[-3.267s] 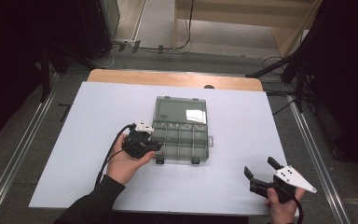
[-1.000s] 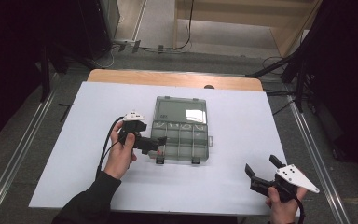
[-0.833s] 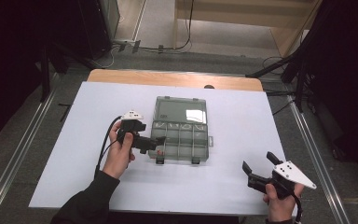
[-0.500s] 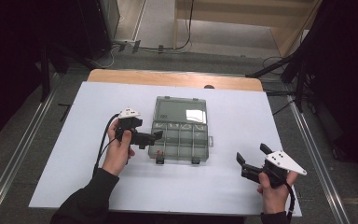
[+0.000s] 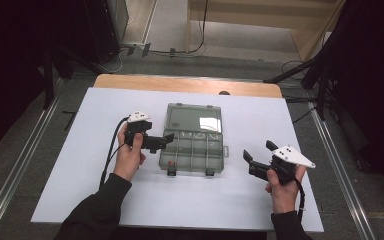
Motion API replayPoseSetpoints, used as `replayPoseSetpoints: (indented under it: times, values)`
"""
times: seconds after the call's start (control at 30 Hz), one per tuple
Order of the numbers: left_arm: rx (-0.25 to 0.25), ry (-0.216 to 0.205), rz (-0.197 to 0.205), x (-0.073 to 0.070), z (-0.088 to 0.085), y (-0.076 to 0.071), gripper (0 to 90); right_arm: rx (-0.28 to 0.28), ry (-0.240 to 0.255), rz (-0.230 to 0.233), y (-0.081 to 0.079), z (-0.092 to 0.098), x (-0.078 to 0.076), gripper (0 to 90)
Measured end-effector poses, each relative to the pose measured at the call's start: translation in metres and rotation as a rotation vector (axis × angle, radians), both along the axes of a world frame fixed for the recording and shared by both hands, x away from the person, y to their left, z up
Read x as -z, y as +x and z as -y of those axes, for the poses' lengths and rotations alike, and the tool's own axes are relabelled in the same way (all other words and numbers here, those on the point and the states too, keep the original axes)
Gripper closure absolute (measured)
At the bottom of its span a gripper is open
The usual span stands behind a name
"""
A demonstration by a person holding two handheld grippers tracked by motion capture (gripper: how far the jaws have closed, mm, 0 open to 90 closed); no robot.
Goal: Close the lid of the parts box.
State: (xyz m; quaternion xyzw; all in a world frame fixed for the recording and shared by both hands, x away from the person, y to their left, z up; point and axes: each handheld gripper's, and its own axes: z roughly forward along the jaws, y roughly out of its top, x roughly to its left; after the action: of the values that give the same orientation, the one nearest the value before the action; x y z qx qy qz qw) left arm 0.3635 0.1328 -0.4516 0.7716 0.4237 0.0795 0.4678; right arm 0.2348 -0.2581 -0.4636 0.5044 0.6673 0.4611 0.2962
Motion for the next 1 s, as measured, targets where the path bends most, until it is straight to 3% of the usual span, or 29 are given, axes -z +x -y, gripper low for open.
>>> replayPoseSetpoints:
  times: [0.17, 0.37, 0.6, 0.77, 1.0]
  values:
    - [0.086, -0.04, -0.009, 0.001, -0.003, 0.005, 0.0, -0.014, 0.003, -0.002, 0.014, -0.009, -0.003, 13.3]
    - [0.051, -0.037, 0.0, 0.001, -0.005, 0.012, 0.0, -0.028, 0.006, -0.011, 0.031, -0.02, -0.002, 13.3]
    - [0.047, -0.019, -0.008, 0.004, -0.005, 0.025, 0.0, -0.036, 0.016, -0.029, 0.049, -0.031, 0.001, 13.4]
    - [0.041, -0.013, 0.007, 0.006, -0.005, 0.033, 0.0, -0.035, 0.015, -0.047, 0.064, -0.036, 0.003, 13.6]
    - [0.034, -0.016, -0.018, 0.01, -0.003, 0.047, 0.0, -0.029, 0.013, -0.066, 0.084, -0.041, 0.003, 13.5]
